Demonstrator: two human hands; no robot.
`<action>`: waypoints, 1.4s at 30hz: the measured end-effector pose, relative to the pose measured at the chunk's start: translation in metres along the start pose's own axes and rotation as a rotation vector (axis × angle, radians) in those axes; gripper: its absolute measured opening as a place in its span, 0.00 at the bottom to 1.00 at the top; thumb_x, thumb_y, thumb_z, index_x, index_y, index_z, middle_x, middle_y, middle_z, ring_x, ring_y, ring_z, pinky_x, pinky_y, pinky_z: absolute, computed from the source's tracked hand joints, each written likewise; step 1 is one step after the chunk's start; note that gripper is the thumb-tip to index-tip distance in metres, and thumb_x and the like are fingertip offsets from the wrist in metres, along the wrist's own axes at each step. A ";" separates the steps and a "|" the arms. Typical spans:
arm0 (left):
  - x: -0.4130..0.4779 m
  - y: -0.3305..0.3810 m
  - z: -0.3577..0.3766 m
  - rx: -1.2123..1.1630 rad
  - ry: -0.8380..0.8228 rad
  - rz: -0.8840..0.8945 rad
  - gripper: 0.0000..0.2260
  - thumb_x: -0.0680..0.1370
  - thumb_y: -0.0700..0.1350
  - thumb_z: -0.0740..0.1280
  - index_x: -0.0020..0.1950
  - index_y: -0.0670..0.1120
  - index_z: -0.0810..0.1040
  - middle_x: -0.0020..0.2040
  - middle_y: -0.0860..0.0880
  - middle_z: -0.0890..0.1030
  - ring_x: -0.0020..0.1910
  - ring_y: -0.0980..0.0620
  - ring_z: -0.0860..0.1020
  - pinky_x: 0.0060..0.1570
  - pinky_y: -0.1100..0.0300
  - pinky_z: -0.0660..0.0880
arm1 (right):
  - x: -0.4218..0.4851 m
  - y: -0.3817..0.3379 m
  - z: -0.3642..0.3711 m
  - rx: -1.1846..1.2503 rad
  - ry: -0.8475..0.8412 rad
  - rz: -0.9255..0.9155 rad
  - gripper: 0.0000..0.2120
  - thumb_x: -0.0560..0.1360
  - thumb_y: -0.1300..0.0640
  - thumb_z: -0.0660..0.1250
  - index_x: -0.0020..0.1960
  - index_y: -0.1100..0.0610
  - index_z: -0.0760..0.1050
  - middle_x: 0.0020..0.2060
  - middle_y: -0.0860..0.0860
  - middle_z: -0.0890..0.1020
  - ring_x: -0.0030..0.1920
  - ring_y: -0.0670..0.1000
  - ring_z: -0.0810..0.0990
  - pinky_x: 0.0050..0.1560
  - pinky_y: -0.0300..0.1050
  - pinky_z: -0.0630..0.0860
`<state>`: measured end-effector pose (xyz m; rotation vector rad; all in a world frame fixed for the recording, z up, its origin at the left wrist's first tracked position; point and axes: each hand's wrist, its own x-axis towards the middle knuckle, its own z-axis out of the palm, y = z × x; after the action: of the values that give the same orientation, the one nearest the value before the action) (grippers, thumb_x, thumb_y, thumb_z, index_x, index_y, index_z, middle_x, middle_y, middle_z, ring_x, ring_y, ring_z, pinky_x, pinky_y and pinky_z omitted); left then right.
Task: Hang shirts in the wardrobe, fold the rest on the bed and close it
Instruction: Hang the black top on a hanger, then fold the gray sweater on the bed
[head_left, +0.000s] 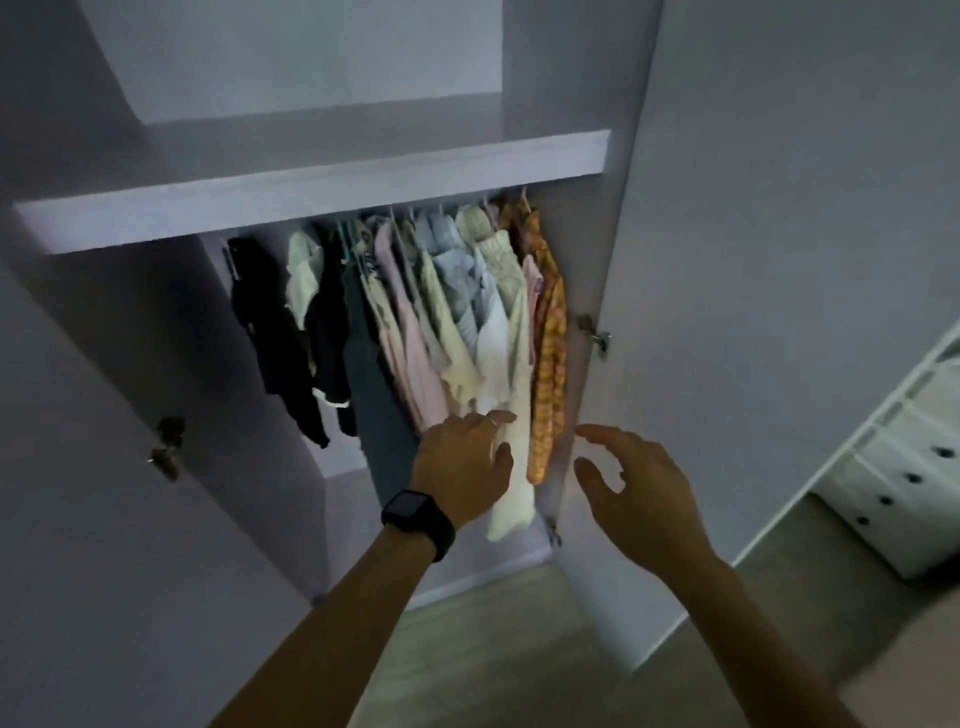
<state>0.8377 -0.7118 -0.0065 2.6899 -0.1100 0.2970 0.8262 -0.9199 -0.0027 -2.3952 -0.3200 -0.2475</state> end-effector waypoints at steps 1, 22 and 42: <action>0.006 0.010 0.007 -0.012 -0.018 0.030 0.18 0.81 0.48 0.62 0.71 0.52 0.74 0.59 0.48 0.82 0.57 0.45 0.78 0.57 0.51 0.74 | -0.006 0.012 -0.010 -0.016 0.022 0.014 0.14 0.79 0.49 0.67 0.65 0.47 0.78 0.61 0.45 0.82 0.58 0.51 0.79 0.56 0.45 0.75; -0.039 0.206 0.152 -0.128 -0.568 1.083 0.17 0.78 0.48 0.64 0.67 0.57 0.78 0.55 0.54 0.84 0.53 0.48 0.81 0.49 0.56 0.77 | -0.298 0.060 -0.065 -0.487 0.668 1.068 0.13 0.77 0.54 0.69 0.61 0.46 0.80 0.59 0.45 0.82 0.57 0.56 0.79 0.57 0.51 0.78; -0.338 0.433 0.203 -0.060 -0.859 1.752 0.19 0.80 0.48 0.59 0.71 0.57 0.73 0.67 0.54 0.77 0.66 0.49 0.73 0.61 0.55 0.69 | -0.591 -0.019 -0.072 -0.449 0.967 1.811 0.15 0.80 0.47 0.65 0.66 0.42 0.75 0.64 0.44 0.78 0.63 0.54 0.73 0.57 0.46 0.72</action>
<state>0.4939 -1.1795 -0.0858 1.6661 -2.5091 -0.4103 0.2518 -1.0498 -0.0926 -1.6872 2.2954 -0.5208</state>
